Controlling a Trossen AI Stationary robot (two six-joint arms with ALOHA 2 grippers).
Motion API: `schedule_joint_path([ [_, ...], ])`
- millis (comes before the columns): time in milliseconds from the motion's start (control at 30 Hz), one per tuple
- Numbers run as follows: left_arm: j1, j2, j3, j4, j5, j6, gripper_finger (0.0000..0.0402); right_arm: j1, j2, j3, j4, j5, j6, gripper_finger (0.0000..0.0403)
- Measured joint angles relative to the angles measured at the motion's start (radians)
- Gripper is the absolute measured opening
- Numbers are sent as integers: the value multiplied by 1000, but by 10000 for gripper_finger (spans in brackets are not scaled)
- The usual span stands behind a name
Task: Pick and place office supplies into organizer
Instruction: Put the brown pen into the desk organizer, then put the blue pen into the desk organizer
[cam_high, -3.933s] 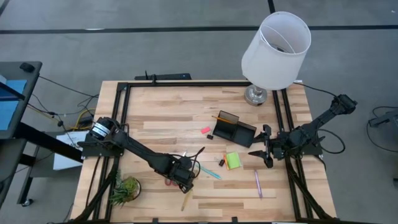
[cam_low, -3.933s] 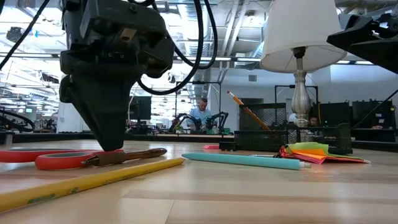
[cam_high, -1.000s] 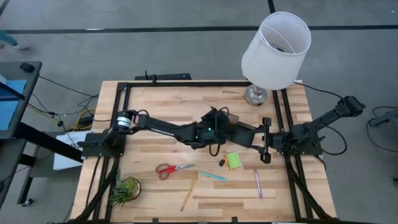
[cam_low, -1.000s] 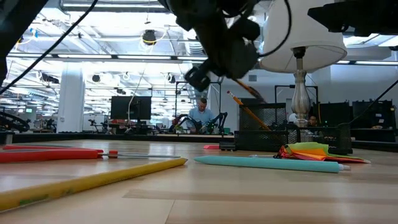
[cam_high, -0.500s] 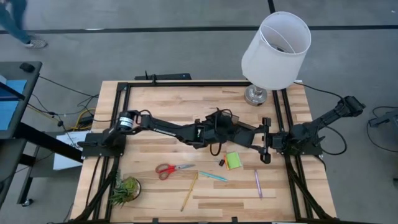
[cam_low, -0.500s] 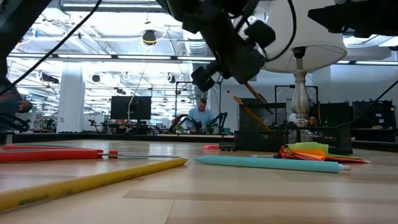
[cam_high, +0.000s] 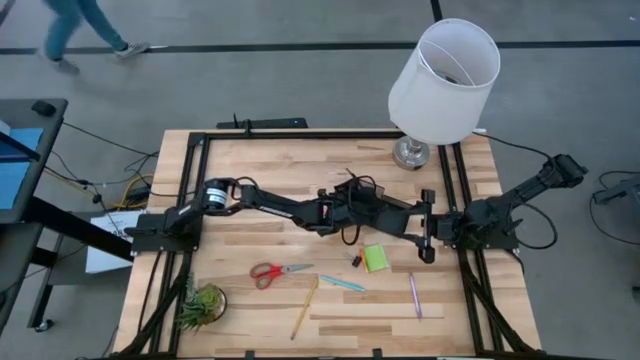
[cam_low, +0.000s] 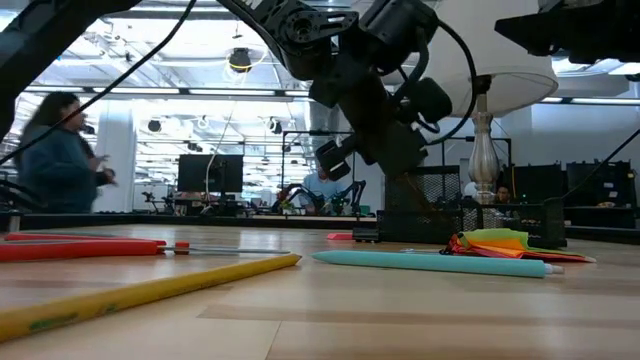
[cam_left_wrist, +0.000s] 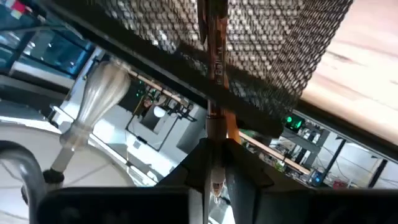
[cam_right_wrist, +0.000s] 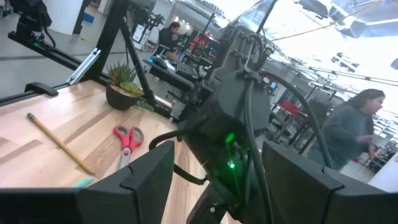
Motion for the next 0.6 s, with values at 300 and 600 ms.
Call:
schedule_joint_path([
  [300, 0, 0, 0, 31, 55, -12, 82, 0, 0, 0, -11, 0, 0, 240],
  [600, -21, 0, 0, 37, -26, -123, 128, 0, 0, 0, -11, 0, 0, 240],
])
